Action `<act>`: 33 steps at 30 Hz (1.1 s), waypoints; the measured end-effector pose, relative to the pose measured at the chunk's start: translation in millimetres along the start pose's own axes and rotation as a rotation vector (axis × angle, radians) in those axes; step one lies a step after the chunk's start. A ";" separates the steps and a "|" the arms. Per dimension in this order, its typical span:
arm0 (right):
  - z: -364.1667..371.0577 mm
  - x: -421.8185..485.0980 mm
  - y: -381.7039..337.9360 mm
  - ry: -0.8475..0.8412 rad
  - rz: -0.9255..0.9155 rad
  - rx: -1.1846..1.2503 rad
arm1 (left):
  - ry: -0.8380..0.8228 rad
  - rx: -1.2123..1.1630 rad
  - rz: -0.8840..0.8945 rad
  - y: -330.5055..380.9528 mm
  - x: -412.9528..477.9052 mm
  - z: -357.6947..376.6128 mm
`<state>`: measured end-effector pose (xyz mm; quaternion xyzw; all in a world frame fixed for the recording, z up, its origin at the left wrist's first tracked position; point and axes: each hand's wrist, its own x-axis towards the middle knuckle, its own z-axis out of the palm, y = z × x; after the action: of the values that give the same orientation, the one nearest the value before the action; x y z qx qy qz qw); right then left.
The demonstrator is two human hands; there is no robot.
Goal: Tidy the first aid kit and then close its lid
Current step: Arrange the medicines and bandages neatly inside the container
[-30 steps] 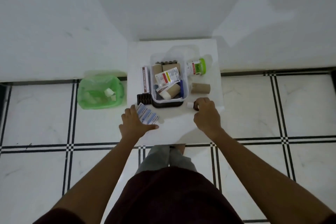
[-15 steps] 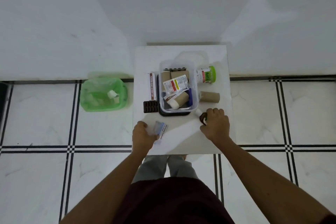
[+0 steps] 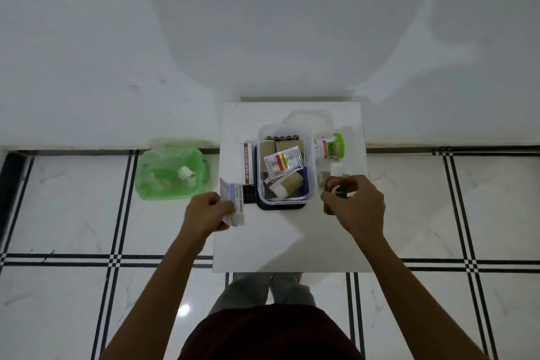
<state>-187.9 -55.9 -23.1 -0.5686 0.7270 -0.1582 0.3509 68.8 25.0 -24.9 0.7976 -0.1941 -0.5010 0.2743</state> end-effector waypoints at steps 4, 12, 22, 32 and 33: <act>2.6 12.3 -36.5 -0.058 -0.069 0.044 | 0.020 0.048 0.232 39.9 1.0 13.0; 15.5 47.0 -59.2 -0.101 -0.230 -0.052 | -0.155 0.915 0.696 54.2 36.1 85.2; 46.5 65.1 -67.7 -0.427 -0.523 -0.214 | 0.181 0.990 0.932 4.4 37.4 71.7; 43.1 62.0 -55.9 -0.581 -0.573 -0.453 | 0.463 0.413 0.642 -40.2 15.2 57.6; 43.2 59.0 -55.3 -0.606 -0.579 -0.480 | 0.475 0.389 0.595 -41.7 18.1 55.9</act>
<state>-124.8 -120.8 -38.2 -0.8330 0.4200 0.0957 0.3472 27.2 33.1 -83.2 0.8369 -0.4382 -0.1565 0.2884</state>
